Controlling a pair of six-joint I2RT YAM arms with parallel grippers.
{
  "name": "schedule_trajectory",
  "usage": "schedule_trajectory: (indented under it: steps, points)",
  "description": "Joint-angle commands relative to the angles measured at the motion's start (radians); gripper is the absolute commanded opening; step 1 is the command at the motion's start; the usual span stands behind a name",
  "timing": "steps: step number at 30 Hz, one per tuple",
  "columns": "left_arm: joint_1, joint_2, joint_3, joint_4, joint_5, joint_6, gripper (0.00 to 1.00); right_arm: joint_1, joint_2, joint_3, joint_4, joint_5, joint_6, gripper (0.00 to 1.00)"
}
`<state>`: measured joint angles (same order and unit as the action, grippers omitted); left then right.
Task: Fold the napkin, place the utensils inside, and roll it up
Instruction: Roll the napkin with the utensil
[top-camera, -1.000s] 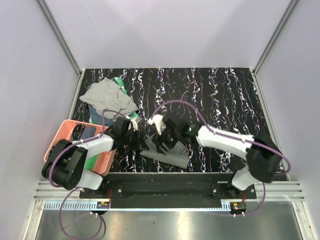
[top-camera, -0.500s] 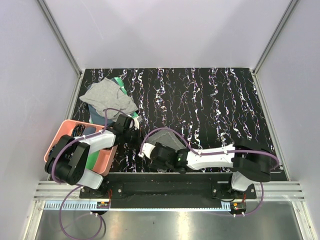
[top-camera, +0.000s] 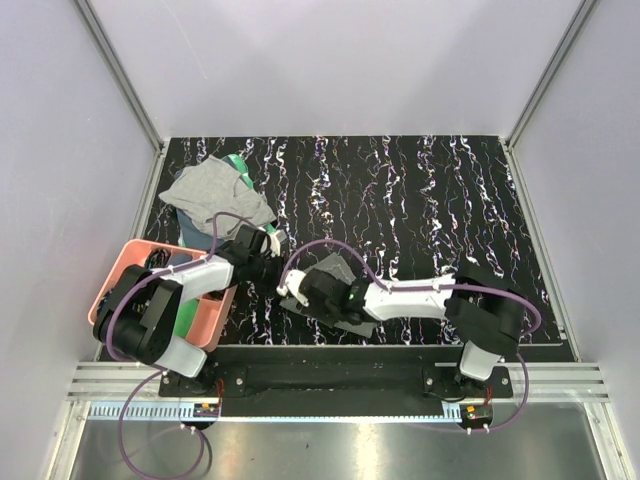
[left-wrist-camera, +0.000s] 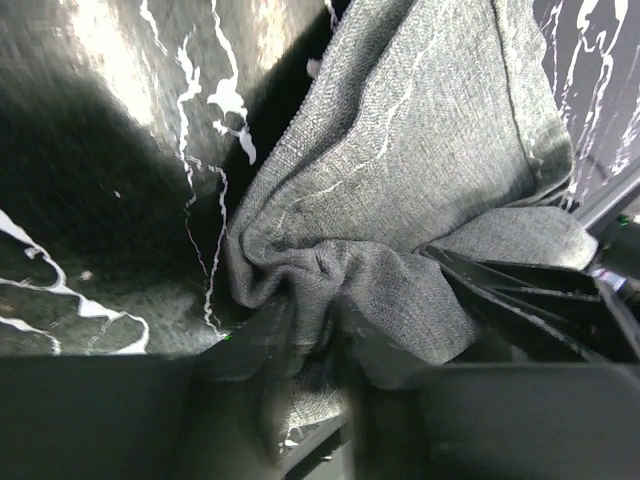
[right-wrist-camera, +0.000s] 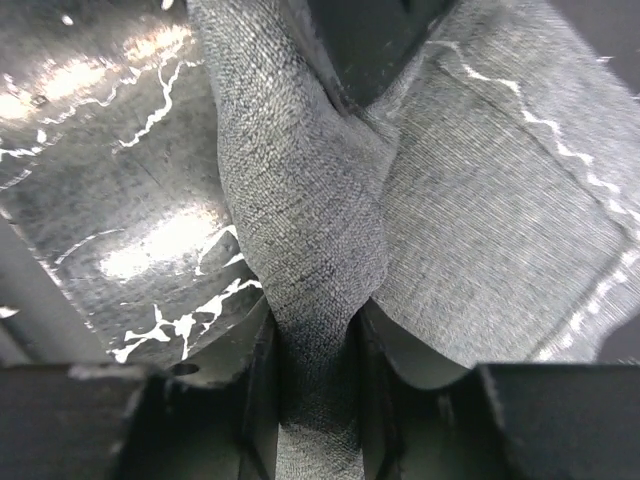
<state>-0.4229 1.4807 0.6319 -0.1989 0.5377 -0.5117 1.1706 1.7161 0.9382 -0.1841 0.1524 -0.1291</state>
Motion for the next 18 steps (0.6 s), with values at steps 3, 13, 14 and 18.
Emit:
schedule_trajectory:
  steps: [3, 13, 14, 18]
  points:
    - [0.018, -0.023, 0.078, -0.025, -0.042, 0.018, 0.57, -0.149, 0.048, 0.057, -0.136, -0.399, 0.101, 0.29]
    - [0.026, -0.157, 0.014, -0.019, -0.124, 0.029, 0.83, -0.330, 0.123, 0.148, -0.219, -0.822, 0.154, 0.29]
    - [0.027, -0.183, 0.003, -0.008, -0.124, 0.029, 0.84, -0.342, 0.144, 0.160, -0.219, -0.849, 0.154, 0.29]
    - [0.027, -0.235, -0.047, 0.055, -0.095, 0.013, 0.85, -0.406, 0.201, 0.180, -0.224, -1.009, 0.166, 0.29]
